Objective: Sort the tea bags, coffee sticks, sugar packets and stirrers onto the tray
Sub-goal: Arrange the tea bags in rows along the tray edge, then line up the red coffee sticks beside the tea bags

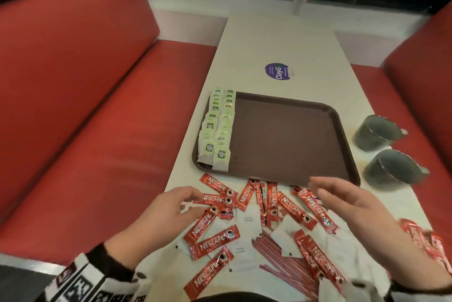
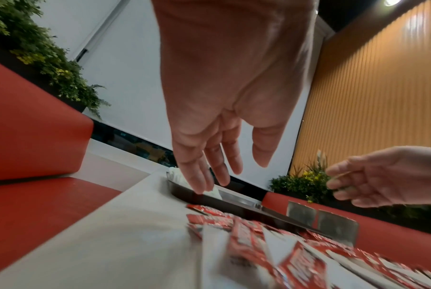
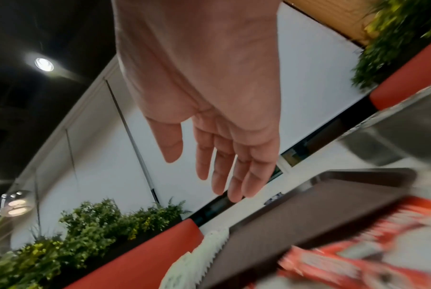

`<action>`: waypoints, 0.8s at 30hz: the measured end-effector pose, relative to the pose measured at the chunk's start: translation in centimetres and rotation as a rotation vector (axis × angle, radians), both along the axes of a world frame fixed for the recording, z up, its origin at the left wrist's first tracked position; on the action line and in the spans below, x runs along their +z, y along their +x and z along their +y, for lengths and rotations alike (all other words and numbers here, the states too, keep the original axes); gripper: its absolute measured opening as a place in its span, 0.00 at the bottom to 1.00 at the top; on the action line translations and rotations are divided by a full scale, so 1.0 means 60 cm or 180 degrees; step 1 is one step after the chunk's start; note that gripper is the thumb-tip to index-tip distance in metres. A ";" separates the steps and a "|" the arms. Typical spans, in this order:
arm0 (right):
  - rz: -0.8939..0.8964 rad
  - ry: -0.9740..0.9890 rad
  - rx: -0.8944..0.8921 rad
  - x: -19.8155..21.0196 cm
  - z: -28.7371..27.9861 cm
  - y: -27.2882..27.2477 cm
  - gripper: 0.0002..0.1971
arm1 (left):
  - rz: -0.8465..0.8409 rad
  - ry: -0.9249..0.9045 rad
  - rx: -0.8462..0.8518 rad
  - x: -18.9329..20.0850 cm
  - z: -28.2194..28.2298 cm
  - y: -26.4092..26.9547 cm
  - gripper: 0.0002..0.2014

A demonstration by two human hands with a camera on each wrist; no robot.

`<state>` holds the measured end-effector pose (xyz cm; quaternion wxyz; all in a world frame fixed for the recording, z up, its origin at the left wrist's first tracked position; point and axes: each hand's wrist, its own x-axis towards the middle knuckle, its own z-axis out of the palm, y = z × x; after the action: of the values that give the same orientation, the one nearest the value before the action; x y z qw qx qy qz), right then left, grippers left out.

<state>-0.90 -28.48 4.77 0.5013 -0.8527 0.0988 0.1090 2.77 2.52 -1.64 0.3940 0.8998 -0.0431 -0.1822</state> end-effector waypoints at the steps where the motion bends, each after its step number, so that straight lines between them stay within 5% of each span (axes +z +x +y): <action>1: 0.0023 -0.0187 0.0003 -0.012 -0.011 -0.022 0.09 | -0.0002 0.0060 -0.0067 0.001 -0.007 -0.010 0.07; 9: 0.0233 -0.1956 0.0957 -0.101 -0.059 -0.120 0.18 | -0.0053 0.0449 -0.0524 0.003 -0.109 -0.068 0.08; 24: 0.0318 -0.2711 0.1350 -0.130 -0.027 -0.074 0.09 | -0.0488 0.0642 -0.0989 -0.018 -0.268 -0.075 0.13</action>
<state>-5.36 -30.11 -3.02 0.0686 -0.9773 -0.0175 0.1996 -1.75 -13.56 -2.75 0.2646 0.9285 -0.1928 -0.1751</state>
